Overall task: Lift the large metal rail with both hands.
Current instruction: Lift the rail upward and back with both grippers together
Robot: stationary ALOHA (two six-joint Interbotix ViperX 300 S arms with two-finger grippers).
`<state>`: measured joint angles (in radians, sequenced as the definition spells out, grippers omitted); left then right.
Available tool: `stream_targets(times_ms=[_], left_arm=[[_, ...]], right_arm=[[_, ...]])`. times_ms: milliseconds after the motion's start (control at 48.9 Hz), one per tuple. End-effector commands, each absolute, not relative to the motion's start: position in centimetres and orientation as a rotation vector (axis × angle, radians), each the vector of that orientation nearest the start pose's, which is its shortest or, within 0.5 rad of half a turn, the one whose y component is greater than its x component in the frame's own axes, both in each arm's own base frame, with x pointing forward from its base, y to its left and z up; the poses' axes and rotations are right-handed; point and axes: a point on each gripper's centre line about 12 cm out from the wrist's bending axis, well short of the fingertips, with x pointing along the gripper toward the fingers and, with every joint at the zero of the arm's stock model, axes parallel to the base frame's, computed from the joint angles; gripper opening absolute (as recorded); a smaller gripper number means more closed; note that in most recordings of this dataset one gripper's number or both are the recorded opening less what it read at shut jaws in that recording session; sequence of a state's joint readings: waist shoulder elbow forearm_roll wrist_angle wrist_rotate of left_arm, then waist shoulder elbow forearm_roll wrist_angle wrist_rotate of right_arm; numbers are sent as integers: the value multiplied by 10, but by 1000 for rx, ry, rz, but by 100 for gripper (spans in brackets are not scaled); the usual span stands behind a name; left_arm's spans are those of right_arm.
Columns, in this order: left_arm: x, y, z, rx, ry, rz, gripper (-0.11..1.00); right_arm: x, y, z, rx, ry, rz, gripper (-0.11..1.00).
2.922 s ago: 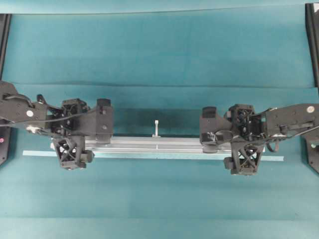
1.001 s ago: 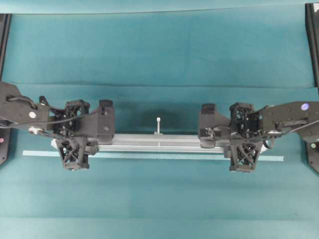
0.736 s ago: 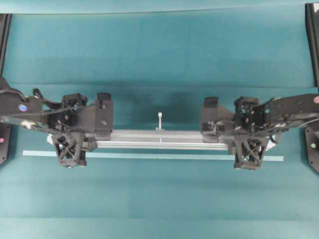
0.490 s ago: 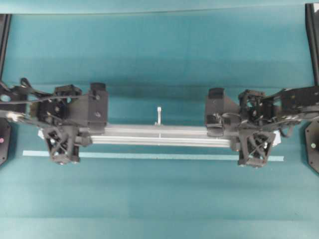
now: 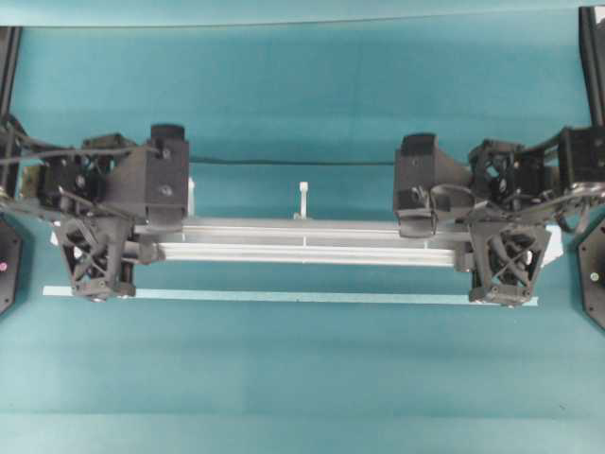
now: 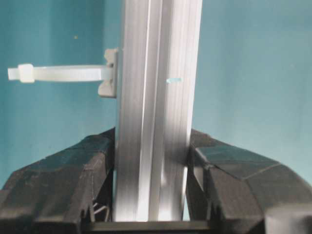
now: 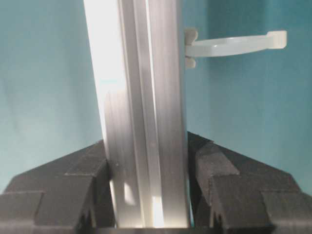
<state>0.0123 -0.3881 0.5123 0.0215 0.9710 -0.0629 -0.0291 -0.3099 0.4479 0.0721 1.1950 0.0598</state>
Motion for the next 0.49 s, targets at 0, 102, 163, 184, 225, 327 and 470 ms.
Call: stream_targets(times_ms=[0,102,163,184,225,327,470], left_arm=[[297,8,321,-42,1014,60,36],[297,7,338,-42,993,59,36],[296,7,346,-45,981,58,36],[296,7,349,-45,976,58,36],[295,7,353,-45,976,58,36],[293,7,364,-44,984,58,36],[289,7,379,-39,995,55,36]], right_arm=[[296,0,301,181,1269,-44,39],[296,0,319,205,1257,-55,39],[296,0,330,216,1248,-62,39],[296,0,335,221,1244,-65,39],[296,1,344,225,1237,-66,39],[296,0,360,225,1226,-66,39],[294,2,374,222,1244,-61,39]])
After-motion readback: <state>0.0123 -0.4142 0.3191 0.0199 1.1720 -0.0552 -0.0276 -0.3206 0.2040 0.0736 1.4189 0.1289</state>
